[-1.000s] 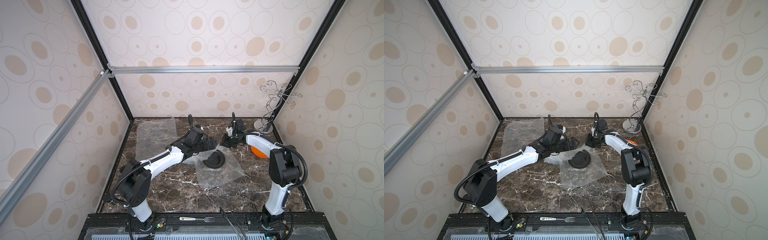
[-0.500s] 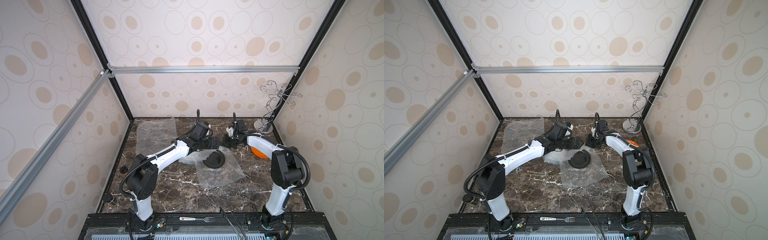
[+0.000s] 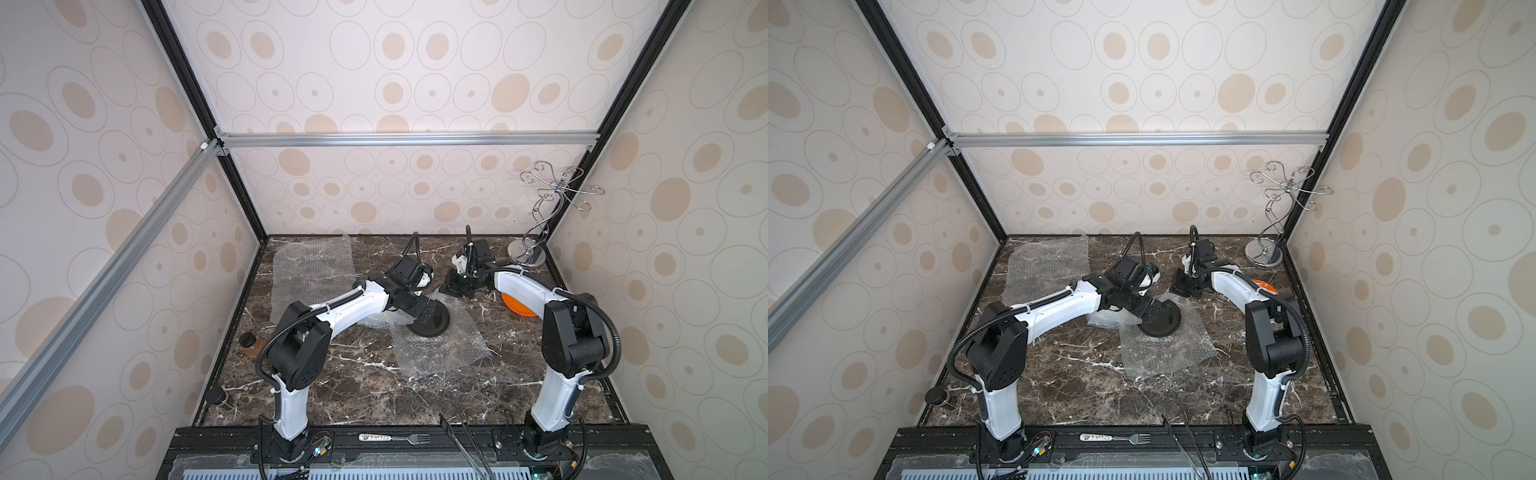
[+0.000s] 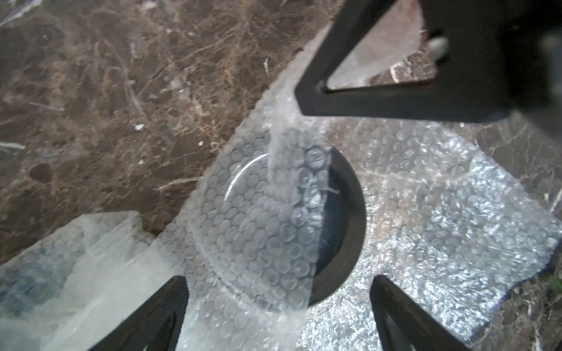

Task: Unpack dinner plates from bubble wrap
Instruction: Unwrap the bubble wrap at the center of the board.

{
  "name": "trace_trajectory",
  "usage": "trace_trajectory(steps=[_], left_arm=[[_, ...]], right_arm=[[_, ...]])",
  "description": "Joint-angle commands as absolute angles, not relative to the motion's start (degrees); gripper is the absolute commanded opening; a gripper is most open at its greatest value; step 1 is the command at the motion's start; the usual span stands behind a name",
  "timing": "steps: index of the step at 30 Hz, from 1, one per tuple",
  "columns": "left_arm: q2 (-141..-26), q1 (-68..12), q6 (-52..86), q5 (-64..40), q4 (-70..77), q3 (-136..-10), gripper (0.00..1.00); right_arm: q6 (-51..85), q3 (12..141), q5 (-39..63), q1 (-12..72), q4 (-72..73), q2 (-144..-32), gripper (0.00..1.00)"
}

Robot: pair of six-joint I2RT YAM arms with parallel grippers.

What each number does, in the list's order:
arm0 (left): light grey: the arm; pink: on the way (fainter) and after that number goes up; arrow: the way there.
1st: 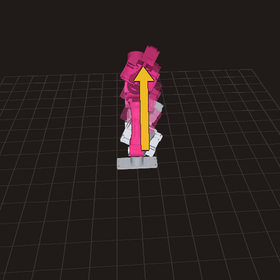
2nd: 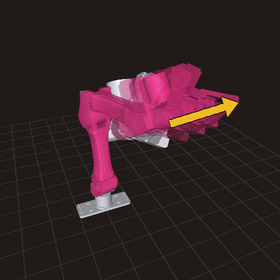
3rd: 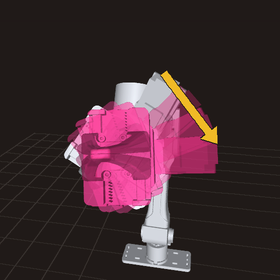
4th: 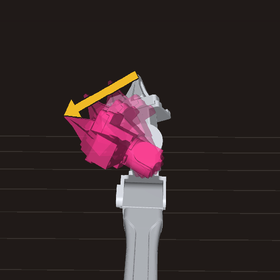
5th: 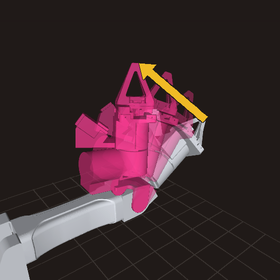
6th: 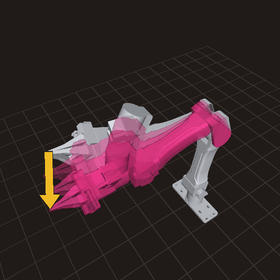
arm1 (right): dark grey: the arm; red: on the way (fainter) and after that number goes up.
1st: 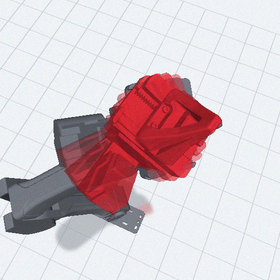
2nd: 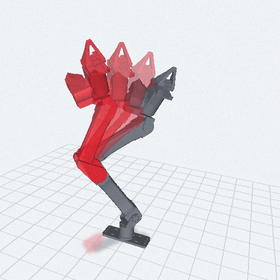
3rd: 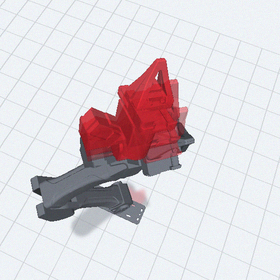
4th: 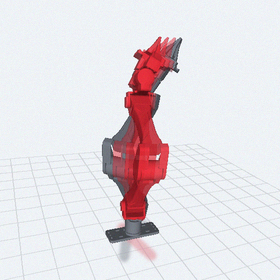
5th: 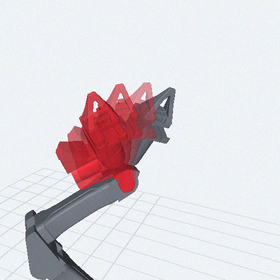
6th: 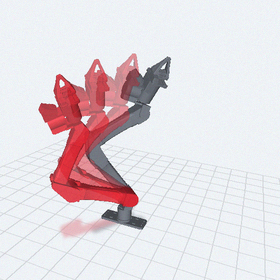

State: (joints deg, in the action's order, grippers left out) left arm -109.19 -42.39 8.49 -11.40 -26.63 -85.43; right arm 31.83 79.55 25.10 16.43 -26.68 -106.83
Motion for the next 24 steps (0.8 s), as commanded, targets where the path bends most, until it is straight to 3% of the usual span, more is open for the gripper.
trace_trajectory(steps=[1,6,10,18,20,24], left_arm=[[-110.3,-44.1,4.7,-11.5,-27.8,-88.5,0.94],[-113.1,-44.4,3.9,-6.5,-29.0,-90.2,0.92],[-114.7,-44.3,3.6,-0.6,-28.7,-91.3,0.81],[-117.9,-44.3,2.3,1.7,-30.0,-96.3,0.49],[-118.5,-44.2,2.0,1.7,-30.3,-97.5,0.36],[-119.6,-44.2,1.6,1.4,-31.0,-99.6,0.11]], right_arm=[[31.3,81.5,25.4,16.4,-28.5,-105.8,0.0],[31.4,81.5,25.3,16.5,-28.7,-105.4,0.0],[31.1,81.2,25.1,16.5,-29.1,-104.8,0.0],[30.7,80.0,25.0,16.5,-29.4,-103.6,0.0],[30.5,79.9,25.2,16.4,-29.5,-103.3,0.0],[30.0,79.4,24.8,16.4,-30.2,-102.0,0.11]])
